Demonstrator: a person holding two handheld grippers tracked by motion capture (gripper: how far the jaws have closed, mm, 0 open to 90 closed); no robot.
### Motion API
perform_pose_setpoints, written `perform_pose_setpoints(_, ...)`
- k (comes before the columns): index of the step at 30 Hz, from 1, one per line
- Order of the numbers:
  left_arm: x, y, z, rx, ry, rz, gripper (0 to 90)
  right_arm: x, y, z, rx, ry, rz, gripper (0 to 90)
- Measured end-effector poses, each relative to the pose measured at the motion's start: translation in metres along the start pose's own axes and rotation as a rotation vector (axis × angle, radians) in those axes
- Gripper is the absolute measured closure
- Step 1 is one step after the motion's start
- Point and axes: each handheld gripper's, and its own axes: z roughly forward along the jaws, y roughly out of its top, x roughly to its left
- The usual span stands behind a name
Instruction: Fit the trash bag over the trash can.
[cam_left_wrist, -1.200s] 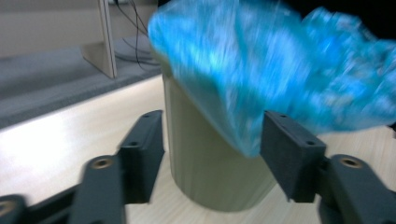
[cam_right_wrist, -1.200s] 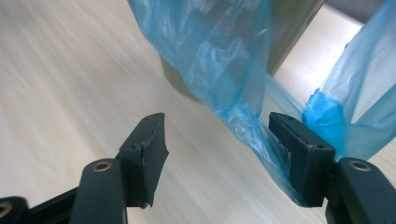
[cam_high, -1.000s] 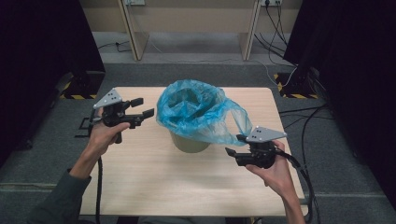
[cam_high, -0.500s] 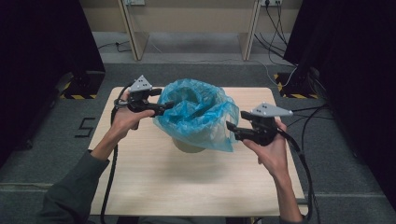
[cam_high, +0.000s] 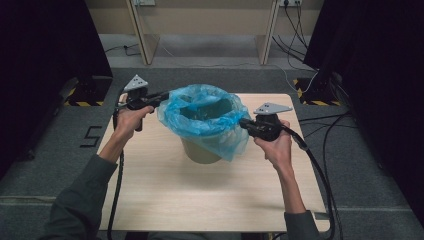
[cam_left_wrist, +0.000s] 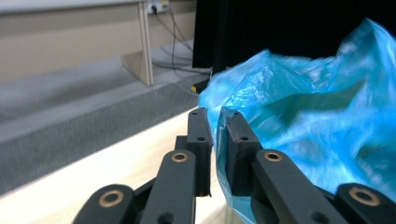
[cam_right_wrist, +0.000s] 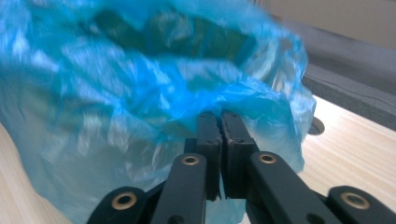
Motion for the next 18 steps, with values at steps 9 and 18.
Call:
perform_pose_setpoints(9,-0.001,-0.042,0.012,0.042,-0.038,-0.040,86.0,-0.002,-0.022,0.025,0.084,0.007,-0.018,90.0)
perform_pose_setpoints(18,-0.001,-0.042,-0.014,0.028,-0.049,-0.043,63.0,0.004,-0.021,0.001,0.066,-0.132,-0.001,57.1)
